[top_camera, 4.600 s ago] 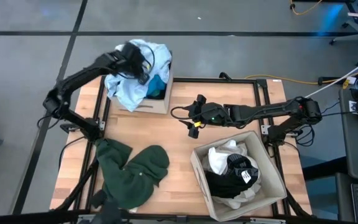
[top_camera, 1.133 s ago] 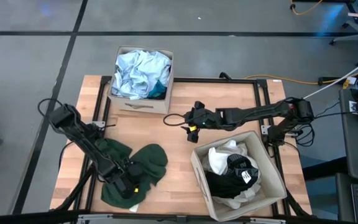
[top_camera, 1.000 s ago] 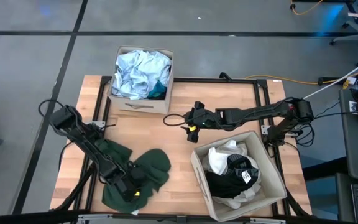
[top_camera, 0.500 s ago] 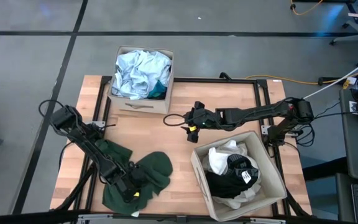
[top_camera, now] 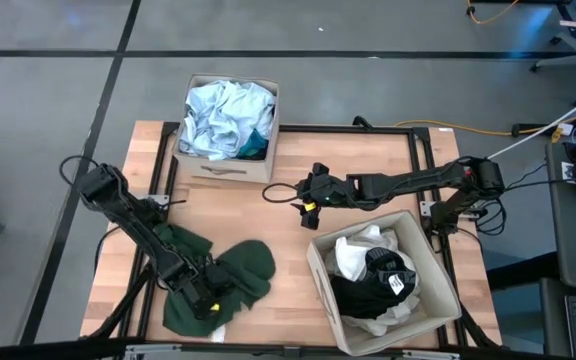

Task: Sort clothes
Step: Put the dark green polo into the top white laundry bin

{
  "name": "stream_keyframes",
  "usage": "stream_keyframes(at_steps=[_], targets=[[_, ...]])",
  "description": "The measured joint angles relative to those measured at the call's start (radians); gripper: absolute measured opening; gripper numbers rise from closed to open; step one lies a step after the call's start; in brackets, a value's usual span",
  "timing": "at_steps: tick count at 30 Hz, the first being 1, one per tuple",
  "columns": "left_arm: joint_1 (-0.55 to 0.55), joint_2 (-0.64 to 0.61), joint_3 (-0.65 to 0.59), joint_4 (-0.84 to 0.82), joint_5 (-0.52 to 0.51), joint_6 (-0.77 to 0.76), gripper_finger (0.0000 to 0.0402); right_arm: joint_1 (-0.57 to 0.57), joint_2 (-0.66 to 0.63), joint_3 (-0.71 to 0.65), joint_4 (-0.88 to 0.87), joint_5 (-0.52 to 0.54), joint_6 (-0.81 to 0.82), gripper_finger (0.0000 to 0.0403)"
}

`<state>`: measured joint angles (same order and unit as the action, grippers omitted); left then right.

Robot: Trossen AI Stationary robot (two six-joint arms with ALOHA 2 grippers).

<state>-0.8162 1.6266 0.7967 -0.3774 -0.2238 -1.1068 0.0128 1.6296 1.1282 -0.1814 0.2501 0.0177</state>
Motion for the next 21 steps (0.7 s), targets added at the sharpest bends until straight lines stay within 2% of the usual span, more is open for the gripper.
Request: stream_keyframes(at_steps=[4, 8, 12, 15, 21], targets=[[0.000, -0.137, 0.027, -0.099, -0.096, 0.020, 0.0007, 0.001, 0.000, 0.000, 0.000, 0.000, 0.001, 0.0269], [-0.005, -0.250, 0.084, -0.317, -0.202, 0.040, 0.0006, 0.001, 0.000, 0.000, 0.001, 0.000, 0.007, 0.0269], [-0.004, -0.361, 0.146, -0.444, -0.303, 0.077, 0.0005, 0.001, 0.009, -0.001, 0.005, -0.008, 0.009, 0.0269], [-0.004, -0.436, 0.185, -0.470, -0.408, 0.160, 0.0004, 0.001, 0.014, -0.001, 0.014, -0.008, 0.009, 0.0269], [0.000, -0.566, 0.281, -0.454, -0.617, 0.419, 0.0004, 0.001, 0.021, -0.001, 0.010, -0.008, 0.010, 0.0269]])
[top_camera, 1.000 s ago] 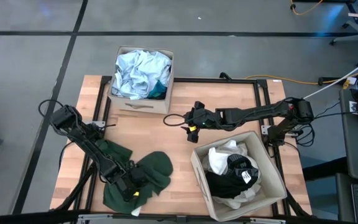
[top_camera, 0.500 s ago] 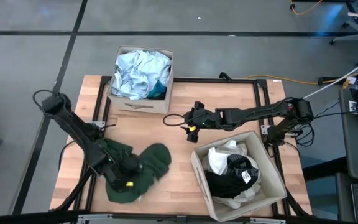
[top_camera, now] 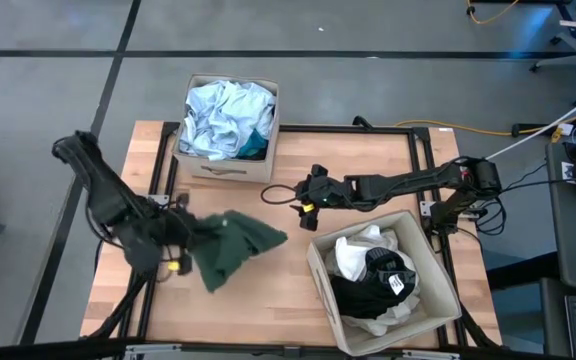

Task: Sort clothes
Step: Put the dark green polo into the top white laundry bin

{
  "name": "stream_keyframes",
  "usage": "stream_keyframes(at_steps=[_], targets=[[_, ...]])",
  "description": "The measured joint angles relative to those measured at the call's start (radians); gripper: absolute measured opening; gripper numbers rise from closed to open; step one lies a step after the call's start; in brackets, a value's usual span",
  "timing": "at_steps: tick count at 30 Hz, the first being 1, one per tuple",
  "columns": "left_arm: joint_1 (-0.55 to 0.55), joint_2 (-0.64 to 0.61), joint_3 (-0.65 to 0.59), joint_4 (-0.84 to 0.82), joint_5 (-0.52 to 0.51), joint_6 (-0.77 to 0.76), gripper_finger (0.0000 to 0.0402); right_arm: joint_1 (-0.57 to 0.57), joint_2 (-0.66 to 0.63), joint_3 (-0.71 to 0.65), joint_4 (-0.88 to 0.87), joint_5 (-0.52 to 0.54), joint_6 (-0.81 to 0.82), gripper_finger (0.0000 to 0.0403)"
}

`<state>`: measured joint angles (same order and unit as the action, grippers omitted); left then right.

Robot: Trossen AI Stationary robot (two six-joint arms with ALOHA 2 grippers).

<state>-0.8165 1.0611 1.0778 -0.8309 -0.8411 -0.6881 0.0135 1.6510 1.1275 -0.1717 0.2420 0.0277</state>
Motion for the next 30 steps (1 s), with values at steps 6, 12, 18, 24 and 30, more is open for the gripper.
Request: stream_keyframes(at_steps=[6, 12, 18, 24, 30], targets=[[0.054, -0.081, 0.098, 0.004, -0.164, 0.257, 0.0003, 0.000, 0.001, 0.000, -0.004, 0.000, -0.030, 0.0269], [0.174, -0.098, 0.175, 0.094, -0.332, 0.533, 0.0002, -0.001, 0.001, 0.000, 0.019, 0.007, -0.147, 0.0269], [0.320, -0.096, 0.181, 0.617, -0.404, 1.180, 0.0003, -0.001, 0.001, 0.000, 0.128, 0.028, -0.262, 0.0269], [0.560, -0.103, 0.182, 1.077, -0.226, 1.635, 0.0004, -0.001, 0.001, 0.000, 0.183, 0.029, -0.297, 0.0269], [0.844, -0.101, 0.183, 1.224, 0.104, 1.702, 0.0003, -0.001, 0.001, 0.000, 0.182, 0.048, -0.301, 0.0269]])
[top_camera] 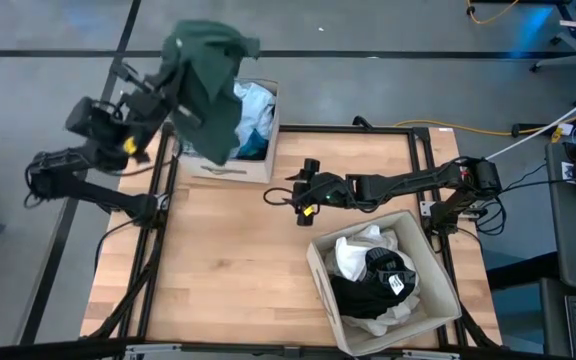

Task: Sort clothes
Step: Put the dark green polo into the top white laundry bin

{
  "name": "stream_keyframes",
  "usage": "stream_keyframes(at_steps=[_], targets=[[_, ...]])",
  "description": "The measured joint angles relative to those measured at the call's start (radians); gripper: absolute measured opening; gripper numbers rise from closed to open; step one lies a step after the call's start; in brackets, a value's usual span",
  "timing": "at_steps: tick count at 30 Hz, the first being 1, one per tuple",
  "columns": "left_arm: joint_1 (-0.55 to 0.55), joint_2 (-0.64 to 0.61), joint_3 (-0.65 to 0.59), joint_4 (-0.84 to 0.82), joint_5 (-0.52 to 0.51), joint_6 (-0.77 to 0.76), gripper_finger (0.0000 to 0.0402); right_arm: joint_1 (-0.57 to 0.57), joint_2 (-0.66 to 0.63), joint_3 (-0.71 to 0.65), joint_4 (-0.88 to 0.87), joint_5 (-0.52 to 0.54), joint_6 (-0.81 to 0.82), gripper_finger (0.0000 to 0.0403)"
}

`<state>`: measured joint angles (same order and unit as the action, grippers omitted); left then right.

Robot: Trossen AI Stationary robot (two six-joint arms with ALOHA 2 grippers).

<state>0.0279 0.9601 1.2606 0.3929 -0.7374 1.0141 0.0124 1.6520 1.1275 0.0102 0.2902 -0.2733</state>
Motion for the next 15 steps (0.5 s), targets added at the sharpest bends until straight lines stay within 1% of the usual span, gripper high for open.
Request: stream_keyframes(at_steps=[4, 6, 8, 10, 13, 15], targets=[[0.234, 0.030, -0.003, -0.018, 0.143, -0.140, 0.0005, 0.000, -0.006, 0.000, 0.016, 0.109, -0.001, 0.0269], [0.336, 0.047, -0.015, -0.044, 0.180, -0.224, 0.0005, 0.000, -0.008, 0.001, 0.026, 0.147, -0.002, 0.0269], [0.427, 0.063, -0.032, -0.116, 0.203, -0.295, 0.0006, 0.000, -0.010, 0.001, 0.022, 0.175, -0.002, 0.0269], [0.505, 0.075, -0.064, -0.203, 0.231, -0.371, 0.0006, 0.000, -0.013, 0.001, 0.020, 0.189, -0.002, 0.0269], [0.585, 0.087, -0.135, -0.317, 0.273, -0.490, 0.0006, 0.000, -0.014, 0.001, 0.020, 0.189, -0.002, 0.0269], [0.617, 0.085, -0.193, -0.336, 0.284, -0.545, 0.0007, 0.000, -0.014, 0.001, 0.017, 0.189, -0.001, 0.0269]])
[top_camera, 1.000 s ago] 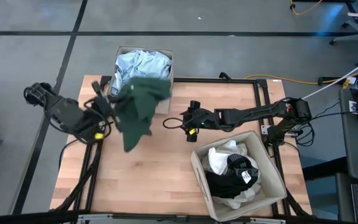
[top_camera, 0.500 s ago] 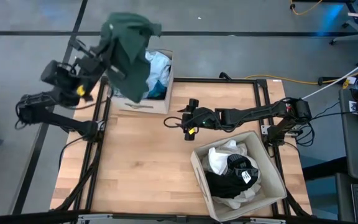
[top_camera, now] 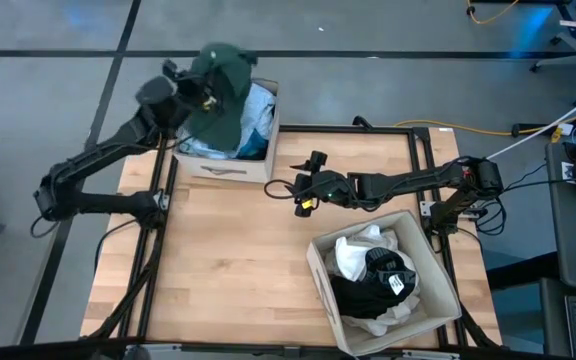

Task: Sort clothes
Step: Put the dark green polo into the top white laundry bin

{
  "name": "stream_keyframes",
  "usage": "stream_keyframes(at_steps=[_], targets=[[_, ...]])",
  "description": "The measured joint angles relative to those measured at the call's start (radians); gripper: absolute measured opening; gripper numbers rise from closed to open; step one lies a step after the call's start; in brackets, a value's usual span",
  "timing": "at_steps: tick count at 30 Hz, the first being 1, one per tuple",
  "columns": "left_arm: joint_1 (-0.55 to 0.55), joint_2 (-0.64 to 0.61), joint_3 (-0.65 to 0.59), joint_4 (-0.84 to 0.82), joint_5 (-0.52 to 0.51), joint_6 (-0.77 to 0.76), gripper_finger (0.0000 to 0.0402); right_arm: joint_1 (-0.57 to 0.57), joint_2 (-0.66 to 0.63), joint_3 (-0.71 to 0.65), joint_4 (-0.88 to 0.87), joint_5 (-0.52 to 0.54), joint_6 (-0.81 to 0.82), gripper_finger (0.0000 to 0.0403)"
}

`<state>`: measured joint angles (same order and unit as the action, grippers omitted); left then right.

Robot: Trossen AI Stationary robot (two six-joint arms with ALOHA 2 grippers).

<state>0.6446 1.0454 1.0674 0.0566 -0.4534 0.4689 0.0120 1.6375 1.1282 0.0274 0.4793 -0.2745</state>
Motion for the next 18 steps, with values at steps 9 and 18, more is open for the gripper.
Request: stream_keyframes(at_steps=[9, 18], targets=[[0.040, 0.031, -0.276, 0.058, 0.095, -0.196, 0.0005, 0.000, 0.000, 0.000, 0.001, 0.000, 0.000, 0.0269], [0.098, 0.329, -0.346, 0.086, 0.104, -0.287, 0.0004, 0.000, 0.000, 0.000, -0.003, -0.045, 0.005, 0.0269]])
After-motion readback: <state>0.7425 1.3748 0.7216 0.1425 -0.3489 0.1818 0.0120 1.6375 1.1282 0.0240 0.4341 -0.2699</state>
